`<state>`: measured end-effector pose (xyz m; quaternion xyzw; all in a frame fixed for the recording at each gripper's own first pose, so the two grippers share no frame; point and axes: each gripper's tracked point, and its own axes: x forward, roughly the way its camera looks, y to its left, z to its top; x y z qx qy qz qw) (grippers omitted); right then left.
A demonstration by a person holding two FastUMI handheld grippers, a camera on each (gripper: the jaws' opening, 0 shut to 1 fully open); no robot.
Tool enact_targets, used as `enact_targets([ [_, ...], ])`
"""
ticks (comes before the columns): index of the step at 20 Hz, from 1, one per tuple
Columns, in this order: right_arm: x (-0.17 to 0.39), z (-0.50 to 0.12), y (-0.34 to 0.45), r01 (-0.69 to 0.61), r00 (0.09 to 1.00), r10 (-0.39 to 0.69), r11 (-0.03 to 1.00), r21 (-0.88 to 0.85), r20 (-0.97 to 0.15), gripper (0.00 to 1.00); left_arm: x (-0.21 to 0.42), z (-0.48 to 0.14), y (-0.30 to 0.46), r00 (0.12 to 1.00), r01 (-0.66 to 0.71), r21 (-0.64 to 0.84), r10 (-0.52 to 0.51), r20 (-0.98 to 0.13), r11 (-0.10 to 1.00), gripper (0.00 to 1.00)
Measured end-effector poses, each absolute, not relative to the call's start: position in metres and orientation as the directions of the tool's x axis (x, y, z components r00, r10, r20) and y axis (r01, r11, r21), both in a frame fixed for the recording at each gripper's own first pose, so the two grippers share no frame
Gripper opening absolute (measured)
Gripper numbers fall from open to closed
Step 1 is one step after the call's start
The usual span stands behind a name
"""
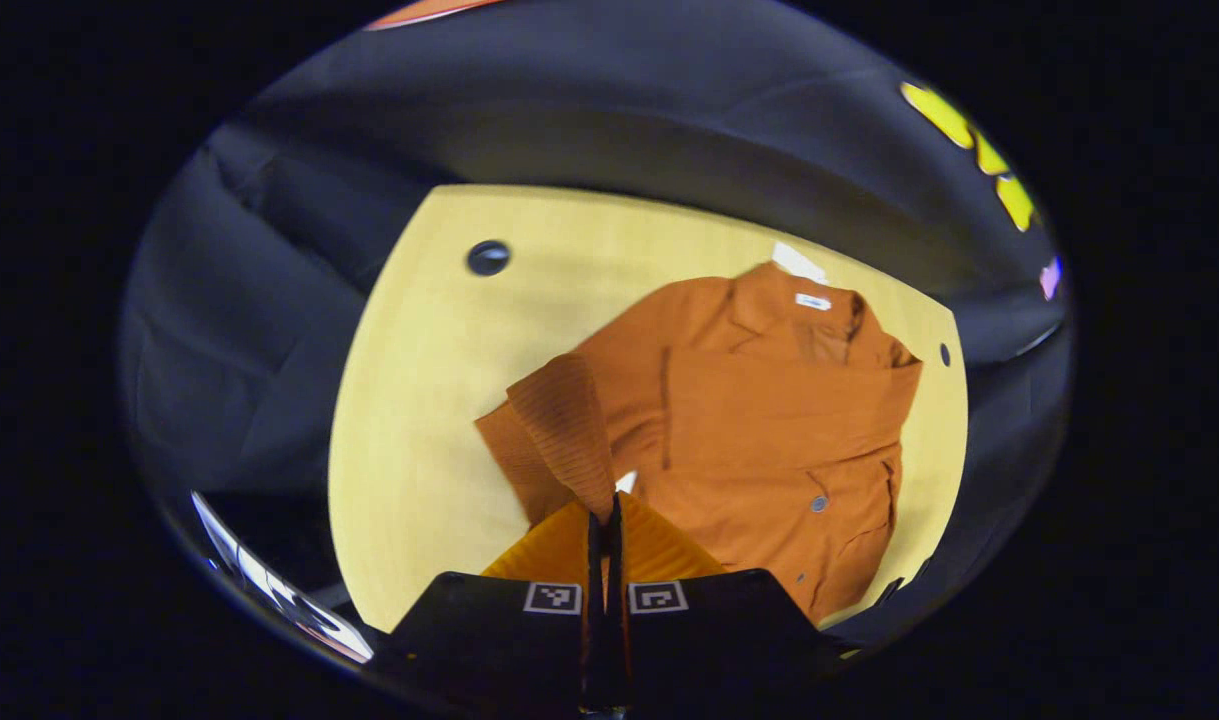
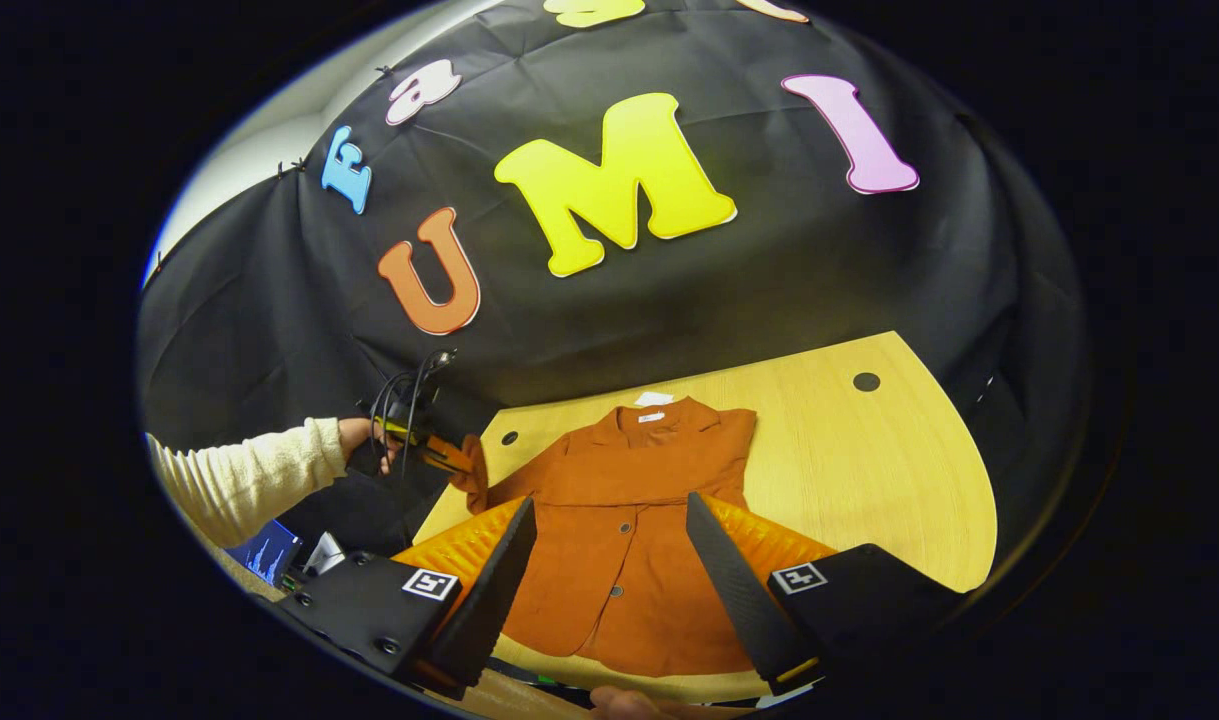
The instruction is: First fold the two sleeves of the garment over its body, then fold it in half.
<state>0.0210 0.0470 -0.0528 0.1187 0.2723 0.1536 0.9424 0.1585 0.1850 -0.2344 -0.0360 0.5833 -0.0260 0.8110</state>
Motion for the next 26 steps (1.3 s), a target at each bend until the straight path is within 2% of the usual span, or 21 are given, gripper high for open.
enact_targets([
  [3,0.018,-0.059,0.039,-0.206,0.807,0.315,0.943,0.263,-0.498,0.98,0.178,-0.231,0.12,0.327,0.09,-0.15,-0.172,-0.929,0.985,0.03],
  [4,0.018,-0.06,0.037,-0.197,0.813,0.3,0.948,0.25,-0.499,0.94,0.185,-0.231,0.1,0.324,0.133,-0.167,-0.202,-0.924,0.977,0.04],
  [5,0.018,-0.06,0.034,-0.186,0.818,0.286,0.953,0.241,-0.499,0.98,0.191,-0.23,0.078,0.321,0.173,-0.184,-0.232,-0.918,0.967,0.05],
  [6,0.015,-0.061,0.033,-0.172,0.821,0.273,0.956,0.238,-0.501,0.94,0.194,-0.233,0.059,0.315,0.21,-0.189,-0.249,-0.916,0.959,0.05],
  [7,0.014,-0.062,0.032,-0.161,0.822,0.262,0.958,0.236,-0.506,0.98,0.198,-0.238,0.039,0.312,0.246,-0.186,-0.259,-0.914,0.951,0.05],
  [9,0.012,-0.063,0.028,-0.137,0.826,0.233,0.966,0.218,-0.513,0.94,0.2,-0.252,-0.001,0.303,0.321,-0.179,-0.28,-0.911,0.93,0.05],
  [10,0.012,-0.065,0.026,-0.125,0.83,0.215,0.971,0.203,-0.516,0.98,0.201,-0.258,-0.023,0.294,0.352,-0.19,-0.302,-0.907,0.916,0.05],
  [11,0.011,-0.066,0.024,-0.11,0.831,0.194,0.976,0.188,-0.521,0.94,0.2,-0.265,-0.045,0.281,0.374,-0.209,-0.326,-0.903,0.904,0.05],
  [13,0.009,-0.071,0.024,-0.08,0.831,0.163,0.981,0.175,-0.532,0.94,0.189,-0.284,-0.082,0.238,0.4,-0.255,-0.369,-0.899,0.88,0.05],
  [15,0.009,-0.074,0.024,-0.048,0.827,0.136,0.984,0.173,-0.546,0.98,0.185,-0.3,-0.109,0.18,0.408,-0.292,-0.39,-0.903,0.865,0.05],
  [18,0.006,-0.078,0.023,-0.015,0.822,0.105,0.986,0.164,-0.56,0.94,0.18,-0.321,-0.126,0.138,0.383,-0.309,-0.384,-0.913,0.871,0.07],
  [19,0.006,-0.077,0.022,-0.006,0.821,0.097,0.987,0.161,-0.562,0.98,0.18,-0.324,-0.128,0.132,0.37,-0.308,-0.377,-0.917,0.877,0.11],
  [21,0.005,-0.076,0.022,0.008,0.819,0.09,0.986,0.169,-0.566,0.98,0.174,-0.327,-0.125,0.121,0.351,-0.294,-0.354,-0.927,0.889,0.19],
  [22,0.004,-0.077,0.023,0.009,0.82,0.095,0.984,0.178,-0.565,0.98,0.175,-0.326,-0.122,0.13,0.352,-0.285,-0.349,-0.928,0.891,0.37],
  [23,0.005,-0.077,0.024,0.01,0.82,0.098,0.983,0.185,-0.564,0.98,0.175,-0.321,-0.122,0.141,0.356,-0.29,-0.357,-0.923,0.888,0.4],
  [25,0.004,-0.078,0.024,0.002,0.821,0.104,0.983,0.185,-0.561,0.98,0.175,-0.312,-0.116,0.173,0.358,-0.293,-0.371,-0.912,0.887,0.66],
  [26,0.004,-0.079,0.024,-0.007,0.822,0.109,0.983,0.182,-0.559,0.98,0.173,-0.307,-0.11,0.186,0.359,-0.284,-0.366,-0.912,0.889,0.83],
])
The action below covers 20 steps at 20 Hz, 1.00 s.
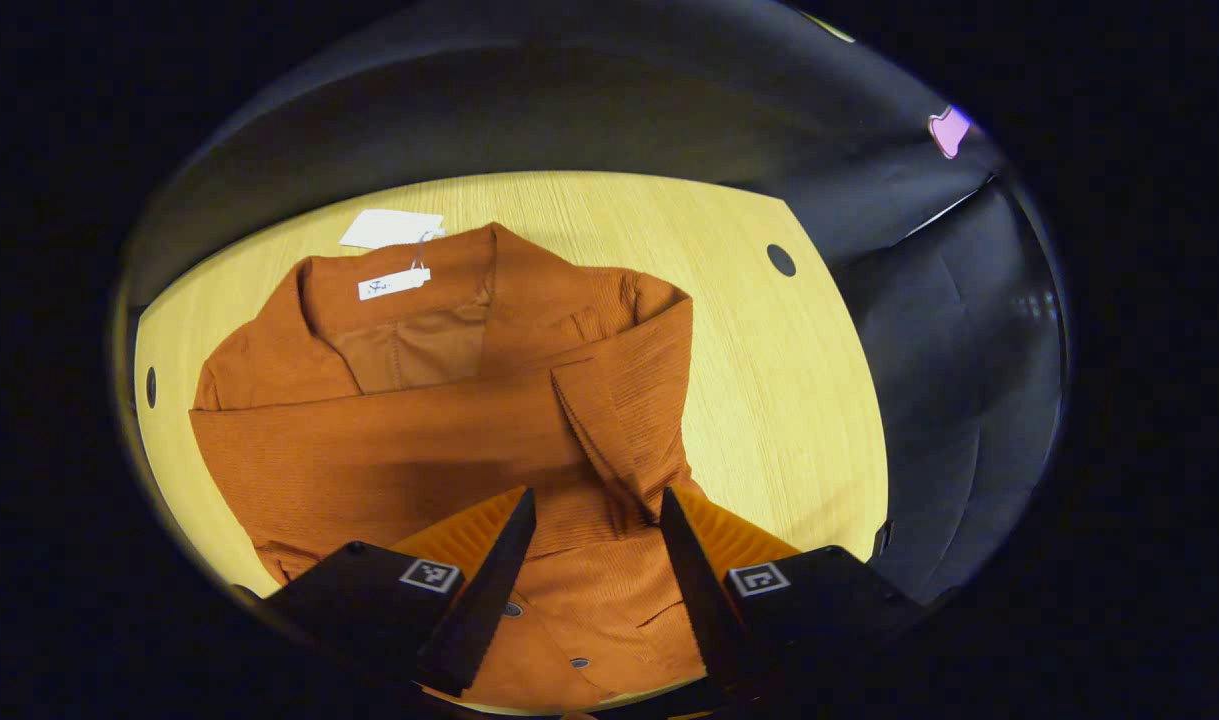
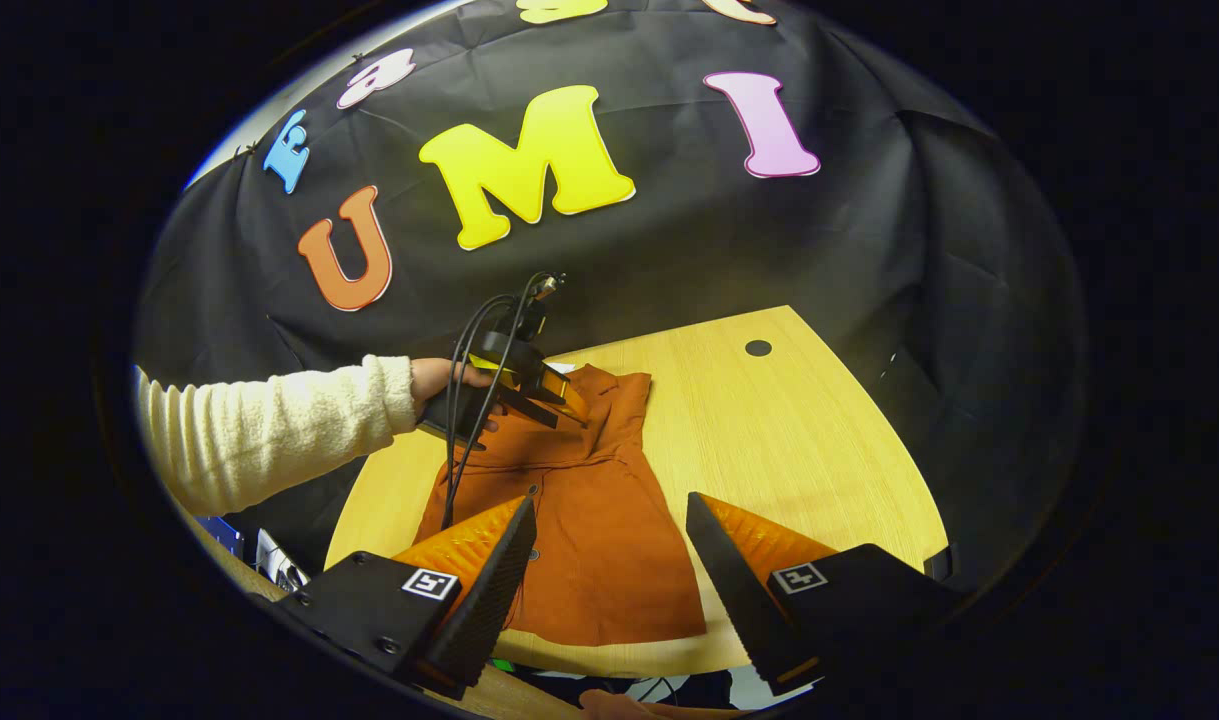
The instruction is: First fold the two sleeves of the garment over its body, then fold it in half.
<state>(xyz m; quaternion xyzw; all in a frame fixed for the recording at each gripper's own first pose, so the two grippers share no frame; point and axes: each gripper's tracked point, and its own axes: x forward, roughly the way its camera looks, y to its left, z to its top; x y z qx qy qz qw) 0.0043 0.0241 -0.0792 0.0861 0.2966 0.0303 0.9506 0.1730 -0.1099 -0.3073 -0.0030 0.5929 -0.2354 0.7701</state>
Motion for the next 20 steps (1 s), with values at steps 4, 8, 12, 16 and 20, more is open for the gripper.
enact_targets([
  [4,0.004,-0.083,0.029,-0.067,0.806,0.162,0.981,0.183,-0.57,0.98,0.164,-0.293,-0.078,0.277,0.394,-0.222,-0.346,-0.896,0.892,0.99],
  [8,0.003,-0.099,0.033,-0.132,0.783,0.201,0.978,0.16,-0.588,0.94,0.151,-0.29,-0.028,0.408,0.364,-0.115,-0.269,-0.872,0.924,0.99],
  [12,0.024,-0.125,0.041,-0.15,0.753,0.189,0.982,0.115,-0.63,0.98,0.126,-0.296,0.021,0.522,0.241,-0.073,-0.192,-0.831,0.968,0.99],
  [16,0.033,-0.155,0.042,-0.117,0.728,0.159,0.987,0.107,-0.668,0.98,0.085,-0.307,0.078,0.588,0.136,-0.016,-0.094,-0.803,0.991,0.99],
  [20,0.037,-0.204,0.037,-0.148,0.681,0.105,0.989,0.004,-0.725,0.94,0.025,-0.318,0.126,0.586,0.078,0.053,-0.003,-0.81,0.996,0.99],
])
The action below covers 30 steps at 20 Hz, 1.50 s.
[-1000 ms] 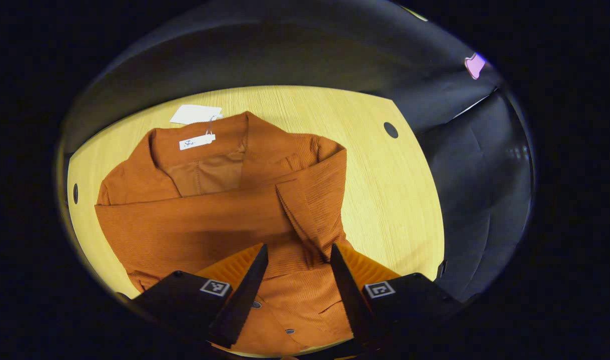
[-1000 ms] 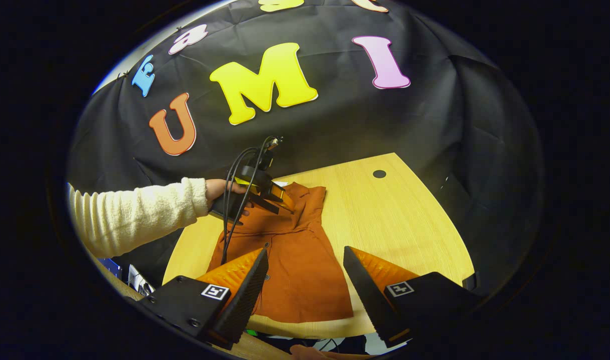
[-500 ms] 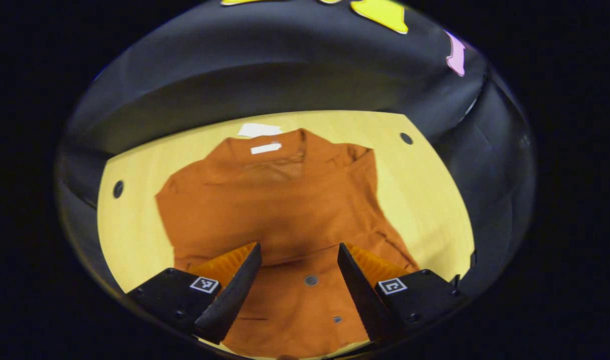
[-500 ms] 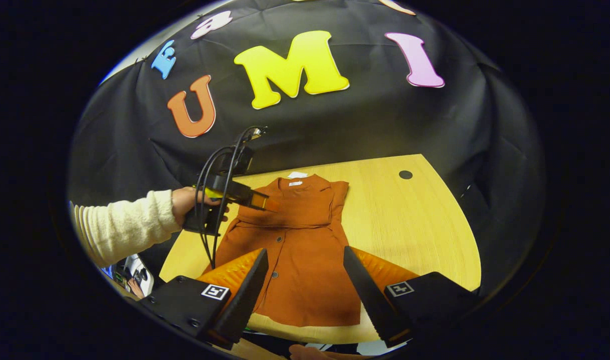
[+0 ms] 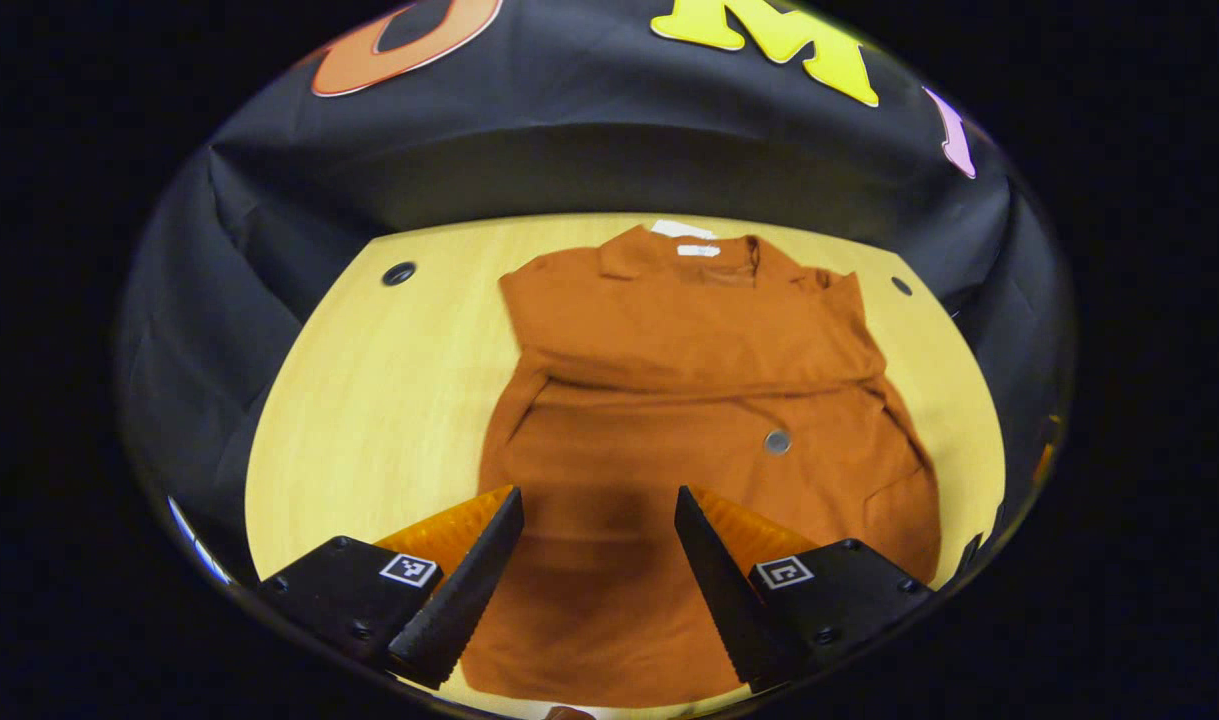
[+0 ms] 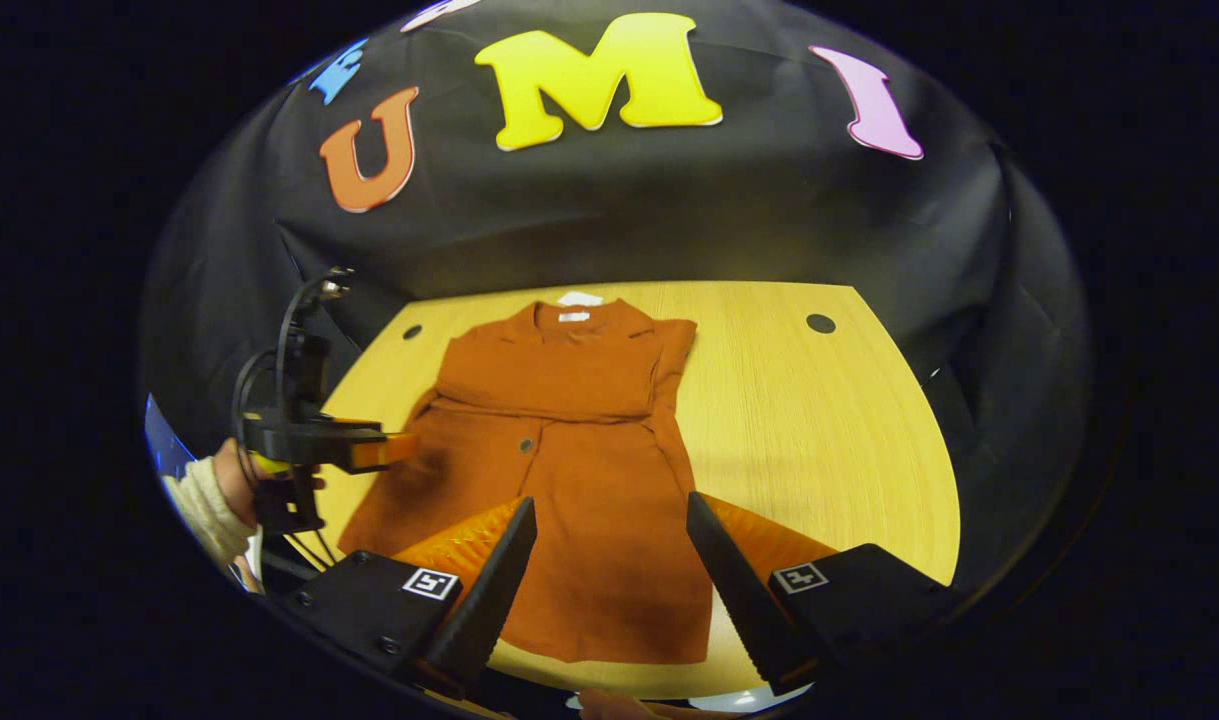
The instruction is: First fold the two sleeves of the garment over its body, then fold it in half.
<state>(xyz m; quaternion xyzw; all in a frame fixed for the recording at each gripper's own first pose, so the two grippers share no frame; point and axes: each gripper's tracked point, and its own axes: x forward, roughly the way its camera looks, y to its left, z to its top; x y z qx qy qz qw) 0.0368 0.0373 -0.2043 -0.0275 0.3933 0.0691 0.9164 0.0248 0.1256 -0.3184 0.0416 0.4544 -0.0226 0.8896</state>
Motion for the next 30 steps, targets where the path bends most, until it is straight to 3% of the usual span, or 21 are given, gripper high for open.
enact_targets([
  [4,0.022,-0.257,0.022,-0.143,0.593,0.074,0.99,-0.015,-0.802,0.98,-0.035,-0.338,0.171,0.515,0.023,0.079,0.056,-0.855,0.997,0.99],
  [6,0.015,-0.279,0.013,-0.126,0.546,0.074,0.992,0.005,-0.834,0.94,-0.063,-0.347,0.176,0.43,-0.019,0.031,0.036,-0.902,0.999,0.99],
  [8,0.006,-0.296,-0.008,-0.087,0.505,0.063,0.996,0.021,-0.861,0.98,-0.085,-0.351,0.181,0.345,-0.059,0.021,0.04,-0.938,0.998,0.99],
  [12,-0.019,-0.327,-0.039,-0.029,0.358,0.113,0.994,0.11,-0.927,0.98,-0.108,-0.345,0.15,0.217,-0.065,-0.154,-0.137,-0.967,0.986,0.99],
  [14,-0.038,-0.33,-0.024,-0.016,0.248,0.304,0.951,0.31,-0.92,0.95,-0.117,-0.341,0.147,0.13,-0.034,-0.151,-0.145,-0.981,0.988,0.99],
  [16,-0.053,-0.334,-0.026,0.012,0.179,0.388,0.918,0.397,-0.904,0.96,-0.114,-0.333,0.143,0.102,0.007,-0.154,-0.154,-0.983,0.988,0.99],
  [19,-0.063,-0.349,-0.051,-0.002,0.141,0.362,0.931,0.365,-0.921,0.96,-0.122,-0.325,0.116,-0.006,-0.034,-0.248,-0.248,-0.969,0.968,0.99],
  [22,-0.071,-0.344,-0.059,0.029,0.118,0.405,0.911,0.411,-0.907,0.96,-0.12,-0.31,0.081,-0.041,-0.057,-0.321,-0.324,-0.945,0.945,1.0],
  [23,-0.072,-0.345,-0.059,0.045,0.106,0.427,0.9,0.433,-0.898,0.91,-0.12,-0.303,0.066,-0.055,-0.047,-0.358,-0.36,-0.931,0.933,0.97],
  [25,-0.083,-0.345,-0.044,0.089,0.044,0.501,0.86,0.503,-0.865,0.96,-0.12,-0.288,0.04,-0.088,-0.016,-0.423,-0.422,-0.902,0.906,0.97],
  [26,-0.089,-0.349,-0.042,0.102,0.02,0.515,0.852,0.514,-0.857,0.91,-0.119,-0.281,0.028,-0.102,-0.016,-0.444,-0.444,-0.89,0.896,0.96],
  [27,-0.088,-0.349,-0.037,0.105,0.018,0.528,0.844,0.527,-0.849,0.94,-0.118,-0.274,0.012,-0.111,-0.021,-0.474,-0.473,-0.874,0.88,0.93],
  [29,-0.08,-0.351,-0.032,0.105,0.025,0.524,0.845,0.524,-0.851,0.9,-0.117,-0.262,-0.022,-0.125,-0.045,-0.52,-0.521,-0.844,0.853,0.92],
  [30,-0.079,-0.351,-0.031,0.103,0.02,0.524,0.846,0.523,-0.852,0.9,-0.151,-0.313,0.024,-0.125,-0.061,-0.544,-0.547,-0.828,0.837,0.87],
])
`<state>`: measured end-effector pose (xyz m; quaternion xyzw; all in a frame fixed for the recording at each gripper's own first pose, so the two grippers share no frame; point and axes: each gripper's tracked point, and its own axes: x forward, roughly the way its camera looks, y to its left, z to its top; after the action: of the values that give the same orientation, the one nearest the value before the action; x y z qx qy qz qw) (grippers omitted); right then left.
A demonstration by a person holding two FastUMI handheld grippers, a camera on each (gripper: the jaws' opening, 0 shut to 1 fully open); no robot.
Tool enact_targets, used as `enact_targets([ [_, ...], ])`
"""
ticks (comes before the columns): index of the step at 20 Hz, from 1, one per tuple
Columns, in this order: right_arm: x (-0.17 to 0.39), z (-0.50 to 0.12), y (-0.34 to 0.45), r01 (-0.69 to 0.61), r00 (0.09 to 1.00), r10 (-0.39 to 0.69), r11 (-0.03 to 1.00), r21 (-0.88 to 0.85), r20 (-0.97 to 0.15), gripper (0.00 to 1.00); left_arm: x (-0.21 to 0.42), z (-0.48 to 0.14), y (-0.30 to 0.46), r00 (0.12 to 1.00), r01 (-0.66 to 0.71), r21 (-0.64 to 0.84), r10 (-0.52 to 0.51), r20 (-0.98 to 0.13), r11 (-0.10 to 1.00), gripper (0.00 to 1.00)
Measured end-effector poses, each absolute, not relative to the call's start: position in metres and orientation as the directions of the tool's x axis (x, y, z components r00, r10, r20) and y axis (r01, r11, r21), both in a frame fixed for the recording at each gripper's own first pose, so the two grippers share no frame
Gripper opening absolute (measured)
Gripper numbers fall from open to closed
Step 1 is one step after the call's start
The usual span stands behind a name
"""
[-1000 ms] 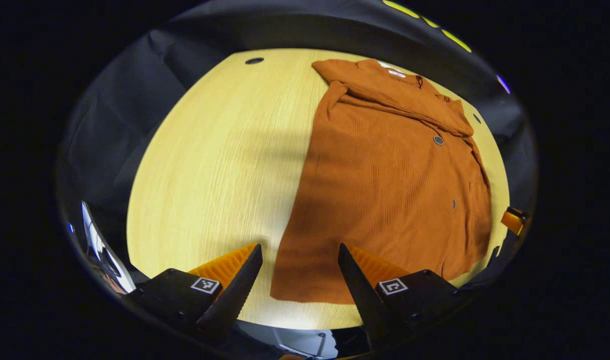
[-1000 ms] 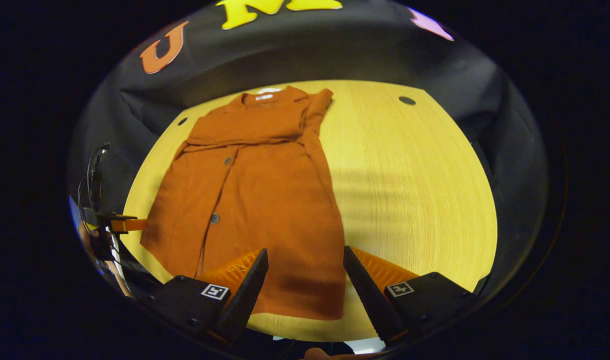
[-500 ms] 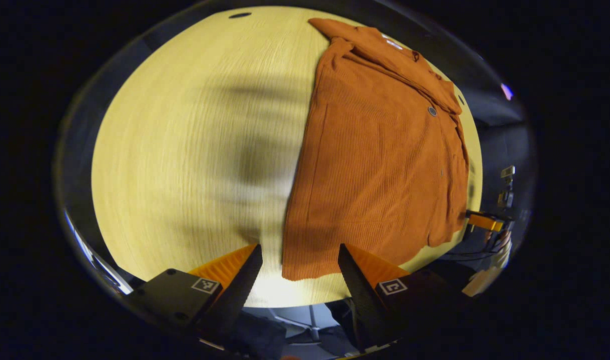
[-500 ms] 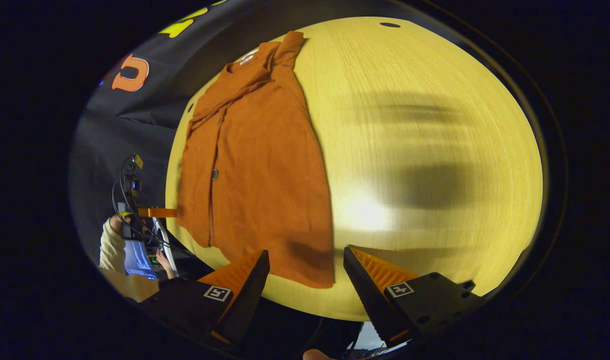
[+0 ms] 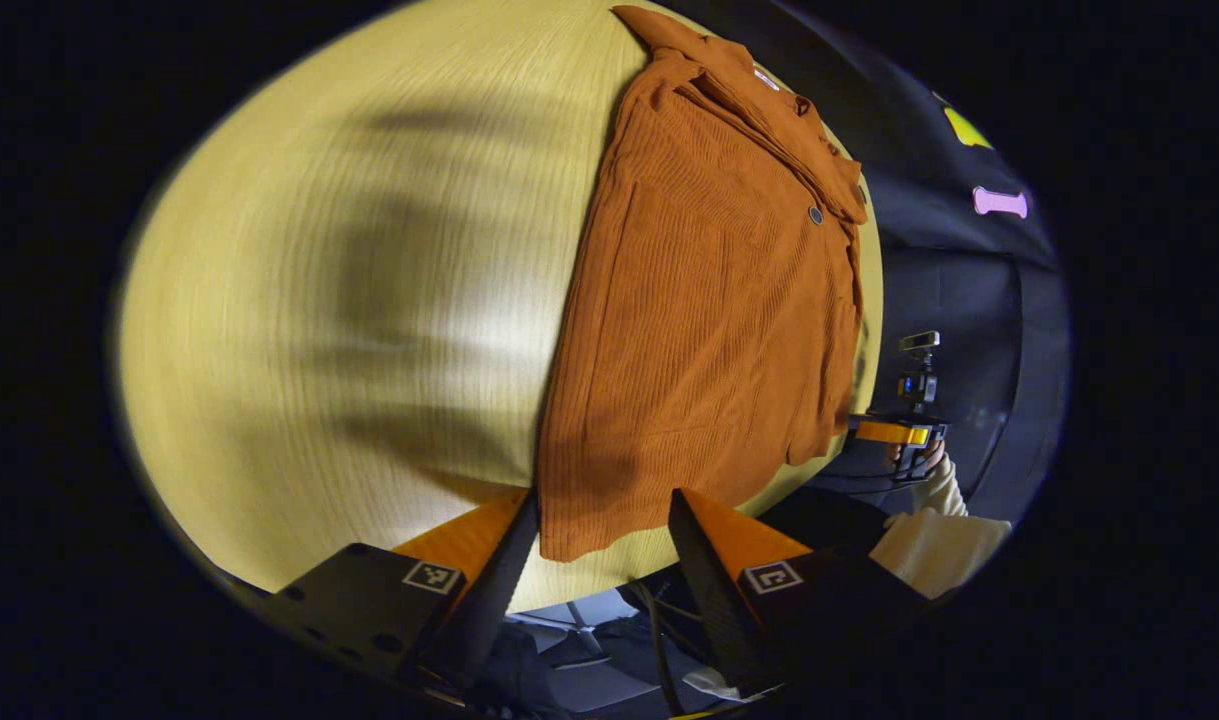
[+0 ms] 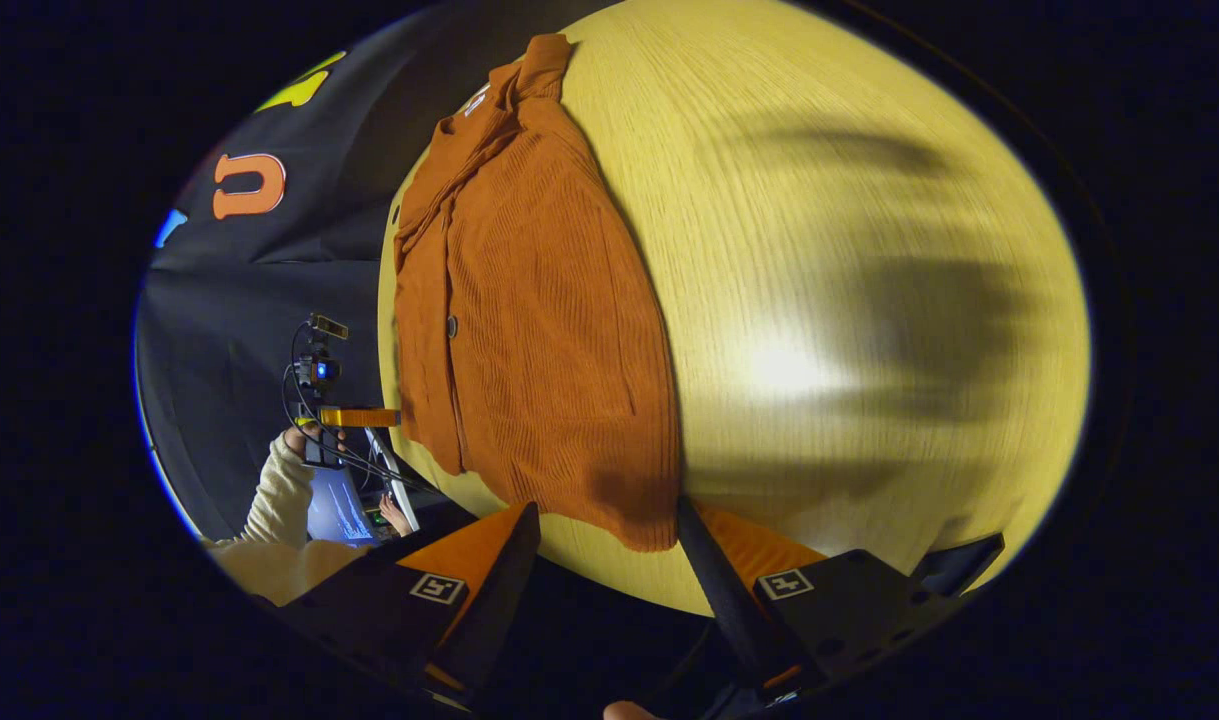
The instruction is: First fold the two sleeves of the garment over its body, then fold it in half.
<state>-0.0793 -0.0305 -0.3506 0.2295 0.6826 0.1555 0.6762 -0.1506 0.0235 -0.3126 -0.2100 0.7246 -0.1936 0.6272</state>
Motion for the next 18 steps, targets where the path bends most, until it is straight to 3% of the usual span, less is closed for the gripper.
enact_targets([
  [1,-0.078,-0.351,-0.03,0.099,0.014,0.523,0.847,0.522,-0.852,0.9,-0.136,-0.287,0.029,-0.125,-0.062,-0.561,-0.564,-0.816,0.825,0.8],
  [4,-0.074,-0.353,-0.026,0.139,0.007,0.532,0.838,0.528,-0.847,0.9,-0.126,-0.267,-0.011,-0.12,-0.068,-0.584,-0.588,-0.8,0.809,0.78],
  [6,-0.073,-0.353,-0.027,0.169,0.003,0.533,0.834,0.526,-0.846,0.84,-0.131,-0.269,-0.004,-0.122,-0.066,-0.567,-0.571,-0.812,0.821,0.76],
  [7,-0.072,-0.354,-0.025,0.185,0.002,0.538,0.828,0.529,-0.843,0.8,-0.133,-0.268,-0.001,-0.119,-0.069,-0.562,-0.566,-0.816,0.824,0.63],
  [8,-0.071,-0.354,-0.025,0.199,0.003,0.543,0.823,0.533,-0.84,0.8,-0.134,-0.269,0.001,-0.113,-0.074,-0.557,-0.562,-0.819,0.827,0.57],
  [9,-0.07,-0.355,-0.024,0.206,0.008,0.545,0.82,0.534,-0.839,0.8,-0.137,-0.27,0.002,-0.11,-0.076,-0.554,-0.56,-0.821,0.829,0.44],
  [10,-0.07,-0.353,-0.023,0.212,0.013,0.552,0.814,0.541,-0.834,0.8,-0.141,-0.269,0.0,-0.114,-0.074,-0.558,-0.563,-0.818,0.826,0.47],
  [14,-0.071,-0.361,-0.015,0.213,0.014,0.544,0.818,0.534,-0.839,0.74,-0.156,-0.275,-0.013,-0.156,-0.078,-0.569,-0.574,-0.804,0.818,0.39],
  [15,-0.072,-0.365,-0.019,0.199,0.005,0.518,0.838,0.509,-0.855,0.77,-0.158,-0.276,-0.017,-0.16,-0.093,-0.577,-0.584,-0.796,0.812,0.27],
  [17,-0.073,-0.366,-0.02,0.185,0.003,0.506,0.847,0.498,-0.862,0.34,-0.158,-0.273,-0.018,-0.154,-0.106,-0.585,-0.595,-0.789,0.804,0.19],
  [18,-0.072,-0.368,-0.02,0.176,0.004,0.495,0.855,0.488,-0.869,0.34,-0.158,-0.275,-0.02,-0.146,-0.104,-0.586,-0.595,-0.79,0.804,0.19],
])
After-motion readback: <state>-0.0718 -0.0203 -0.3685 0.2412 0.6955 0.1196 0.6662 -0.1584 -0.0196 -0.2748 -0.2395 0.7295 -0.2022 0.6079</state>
